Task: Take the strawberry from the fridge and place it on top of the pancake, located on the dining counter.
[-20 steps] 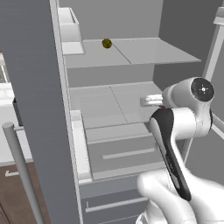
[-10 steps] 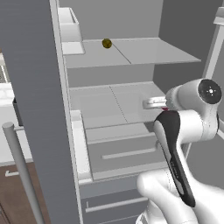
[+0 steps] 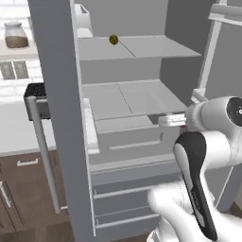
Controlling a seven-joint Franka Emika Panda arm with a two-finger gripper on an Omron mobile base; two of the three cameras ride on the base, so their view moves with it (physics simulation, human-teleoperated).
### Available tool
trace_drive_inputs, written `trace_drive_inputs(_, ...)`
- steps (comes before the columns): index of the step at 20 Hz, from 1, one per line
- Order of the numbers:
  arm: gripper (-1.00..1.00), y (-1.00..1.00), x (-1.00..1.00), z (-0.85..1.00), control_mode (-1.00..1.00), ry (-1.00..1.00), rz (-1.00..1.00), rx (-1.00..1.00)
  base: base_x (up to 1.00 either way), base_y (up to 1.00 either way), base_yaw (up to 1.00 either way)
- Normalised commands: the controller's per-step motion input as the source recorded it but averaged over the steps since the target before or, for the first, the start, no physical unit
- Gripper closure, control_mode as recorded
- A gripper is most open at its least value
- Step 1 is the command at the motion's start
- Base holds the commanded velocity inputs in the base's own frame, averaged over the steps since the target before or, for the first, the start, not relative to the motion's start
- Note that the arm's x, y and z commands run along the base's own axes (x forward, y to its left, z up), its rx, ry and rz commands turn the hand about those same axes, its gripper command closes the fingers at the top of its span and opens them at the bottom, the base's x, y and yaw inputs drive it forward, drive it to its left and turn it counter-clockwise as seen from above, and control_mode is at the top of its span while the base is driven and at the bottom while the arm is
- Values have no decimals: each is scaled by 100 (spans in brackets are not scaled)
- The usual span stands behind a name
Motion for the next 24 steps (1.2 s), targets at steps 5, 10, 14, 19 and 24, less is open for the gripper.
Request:
trace_drive_inputs(5,100,0,0,0,100,0,0,0,-62,38,-8)
trace_drive_inputs(10,100,0,0,0,100,0,0,0,-44,10,-41)
trace_drive_inputs(14,100,0,0,0,100,0,0,0,-56,0,-67)
trace_drive_inputs(19,100,0,0,0,100,0,0,0,-71,0,-75)
trace_drive_inputs(24,100,0,0,0,100,0,0,0,-50,0,-83)
